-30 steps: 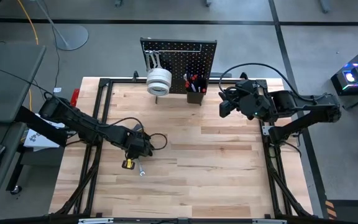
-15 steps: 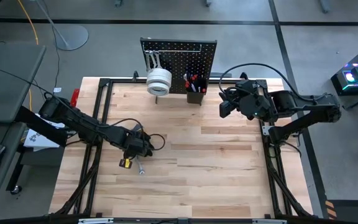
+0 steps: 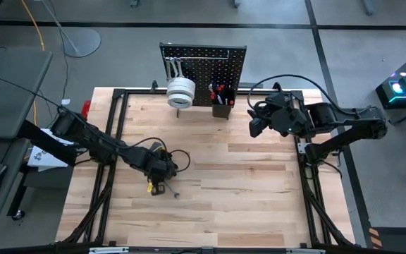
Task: Hang tools onto peg board
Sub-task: Hang the wrench onto the peg board
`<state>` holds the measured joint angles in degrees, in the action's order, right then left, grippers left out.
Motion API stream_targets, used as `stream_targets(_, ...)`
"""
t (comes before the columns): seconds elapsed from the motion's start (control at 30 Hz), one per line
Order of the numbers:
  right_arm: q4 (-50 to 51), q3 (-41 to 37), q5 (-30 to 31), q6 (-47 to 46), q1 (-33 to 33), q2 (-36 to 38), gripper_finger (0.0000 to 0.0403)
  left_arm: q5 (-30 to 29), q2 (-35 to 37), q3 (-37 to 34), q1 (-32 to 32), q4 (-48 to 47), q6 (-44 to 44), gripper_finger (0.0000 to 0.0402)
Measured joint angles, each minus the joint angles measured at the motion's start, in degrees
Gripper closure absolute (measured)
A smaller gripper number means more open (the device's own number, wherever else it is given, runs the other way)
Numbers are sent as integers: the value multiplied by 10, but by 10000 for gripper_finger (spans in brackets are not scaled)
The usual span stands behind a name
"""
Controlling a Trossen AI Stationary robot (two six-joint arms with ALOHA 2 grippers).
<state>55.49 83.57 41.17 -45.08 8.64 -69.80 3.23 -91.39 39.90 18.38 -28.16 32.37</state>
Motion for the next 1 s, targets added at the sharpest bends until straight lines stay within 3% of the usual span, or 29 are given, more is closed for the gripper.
stream_targets(0.13, 33, 0, -25, -31, 0, -4, 300, 22, -12, -4, 13, 92, 147, 401)
stream_targets(0.23, 67, 0, -56, -69, 0, -16, 300, 6, -23, -7, 14, 162, 260, 401)
stream_targets(0.4, 86, -12, -172, -35, 2, -61, 300, -16, -71, -7, 2, 293, 409, 401)
stream_targets(0.57, -19, -82, -300, 51, 19, -122, 300, -23, -143, 0, -8, 446, 495, 401)
stream_targets(0.73, -143, -143, -418, 125, 33, -192, 300, -43, -163, 37, -14, 419, 489, 401)
stream_targets(0.9, -216, -160, -437, 118, 27, -261, 300, -63, -168, 58, -24, 413, 430, 401)
stream_targets(1.0, -256, -160, -479, 105, 13, -300, 296, -68, -169, 67, -26, 412, 396, 401)
